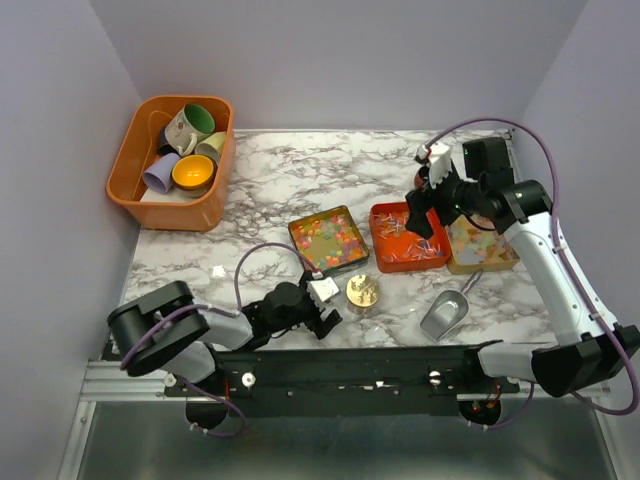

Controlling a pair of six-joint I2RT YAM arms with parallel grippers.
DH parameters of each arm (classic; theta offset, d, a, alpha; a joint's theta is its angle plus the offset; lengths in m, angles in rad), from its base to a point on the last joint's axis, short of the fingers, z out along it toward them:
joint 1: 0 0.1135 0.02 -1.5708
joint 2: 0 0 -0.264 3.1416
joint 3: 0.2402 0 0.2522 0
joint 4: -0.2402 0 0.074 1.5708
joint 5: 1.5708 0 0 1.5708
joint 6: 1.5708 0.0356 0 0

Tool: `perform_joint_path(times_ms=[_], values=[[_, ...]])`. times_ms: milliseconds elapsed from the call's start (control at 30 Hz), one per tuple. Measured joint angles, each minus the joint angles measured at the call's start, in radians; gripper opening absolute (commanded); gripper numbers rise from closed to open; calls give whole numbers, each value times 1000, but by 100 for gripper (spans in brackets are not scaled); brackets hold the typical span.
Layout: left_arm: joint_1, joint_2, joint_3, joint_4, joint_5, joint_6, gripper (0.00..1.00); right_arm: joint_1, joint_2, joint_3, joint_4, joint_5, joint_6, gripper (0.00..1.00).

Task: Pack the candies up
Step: Screw the bottle lid onto the packing bottle.

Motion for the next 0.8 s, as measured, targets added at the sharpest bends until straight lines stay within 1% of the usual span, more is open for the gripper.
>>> perform_joint_path(times_ms=[33,100,200,367,467,567,700,767,800], values=[[-7,66,1,70,1,6,94,-3,-5,-17,0,-17,-20,92],[-14,145,3,155,2,12,93,-9,-14,-60,-1,-48,-73,90],[-25,272,24,345,7,25,93,-9,-15,-137,-29,-91,-169,88],[-53,467,89,526,13,25,93,-9,18,-273,-90,-178,-367,88],[-66,525,119,580,13,25,91,-3,35,-335,-98,-194,-476,88],[-71,557,133,612,12,25,85,12,35,-364,-100,-208,-592,88],[-75,568,133,628,14,21,67,57,46,-367,-102,-244,-715,88],[-75,568,131,630,15,18,61,102,64,-367,-102,-269,-782,88],[-75,568,131,630,16,17,53,130,76,-367,-101,-280,-813,88]])
